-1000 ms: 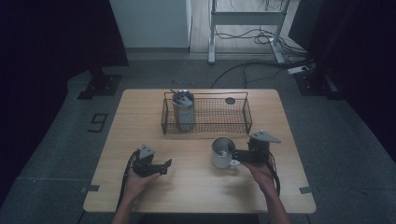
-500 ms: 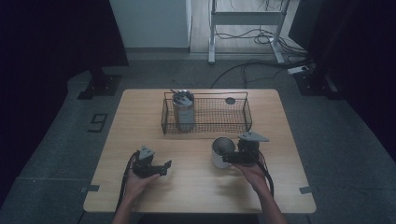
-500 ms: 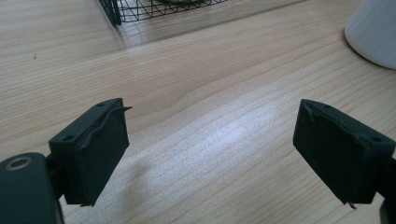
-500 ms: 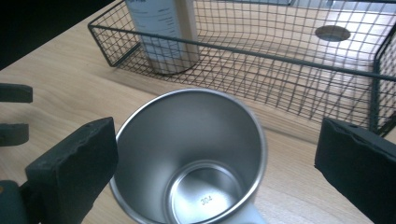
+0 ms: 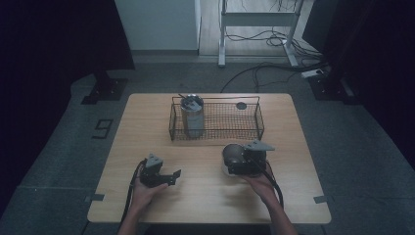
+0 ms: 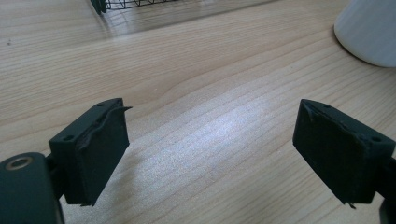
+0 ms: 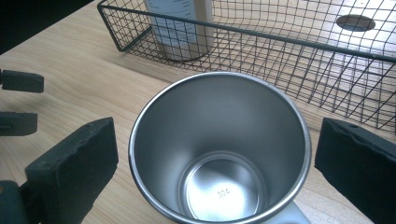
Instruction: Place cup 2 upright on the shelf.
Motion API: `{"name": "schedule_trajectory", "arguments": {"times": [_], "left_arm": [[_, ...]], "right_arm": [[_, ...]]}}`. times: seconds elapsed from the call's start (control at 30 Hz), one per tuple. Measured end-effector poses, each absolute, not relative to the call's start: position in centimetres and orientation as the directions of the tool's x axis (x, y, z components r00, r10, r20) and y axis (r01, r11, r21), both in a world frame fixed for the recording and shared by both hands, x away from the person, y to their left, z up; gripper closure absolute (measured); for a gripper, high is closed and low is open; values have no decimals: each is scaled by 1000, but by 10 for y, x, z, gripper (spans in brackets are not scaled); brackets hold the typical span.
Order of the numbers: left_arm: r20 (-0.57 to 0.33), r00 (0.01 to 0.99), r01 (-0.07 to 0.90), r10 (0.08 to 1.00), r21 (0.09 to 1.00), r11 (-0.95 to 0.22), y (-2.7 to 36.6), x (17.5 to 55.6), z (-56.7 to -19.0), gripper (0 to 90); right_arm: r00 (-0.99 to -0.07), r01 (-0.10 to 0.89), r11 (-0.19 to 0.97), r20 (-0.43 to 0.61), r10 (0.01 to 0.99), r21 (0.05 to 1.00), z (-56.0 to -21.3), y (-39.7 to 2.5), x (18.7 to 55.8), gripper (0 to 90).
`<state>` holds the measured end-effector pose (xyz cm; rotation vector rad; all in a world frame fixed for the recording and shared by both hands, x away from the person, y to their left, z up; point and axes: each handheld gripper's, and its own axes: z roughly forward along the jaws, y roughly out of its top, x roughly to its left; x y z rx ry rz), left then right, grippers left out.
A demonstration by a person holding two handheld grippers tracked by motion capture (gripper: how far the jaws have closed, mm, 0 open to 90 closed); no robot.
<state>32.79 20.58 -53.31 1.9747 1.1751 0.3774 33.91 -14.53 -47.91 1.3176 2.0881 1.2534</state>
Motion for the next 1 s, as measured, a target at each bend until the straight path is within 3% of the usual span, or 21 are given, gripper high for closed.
{"name": "schedule_trajectory", "arguments": {"times": [0.87,1.0], "left_arm": [[-101,499,605,860,752,-262,207,328,-533,134],[-100,500,607,860,749,-265,207,327,-533,138]], "right_arm": [[-481,562,265,49,876,784,-496,-135,345,0],[-495,540,276,34,868,795,-495,-134,343,60]]}}
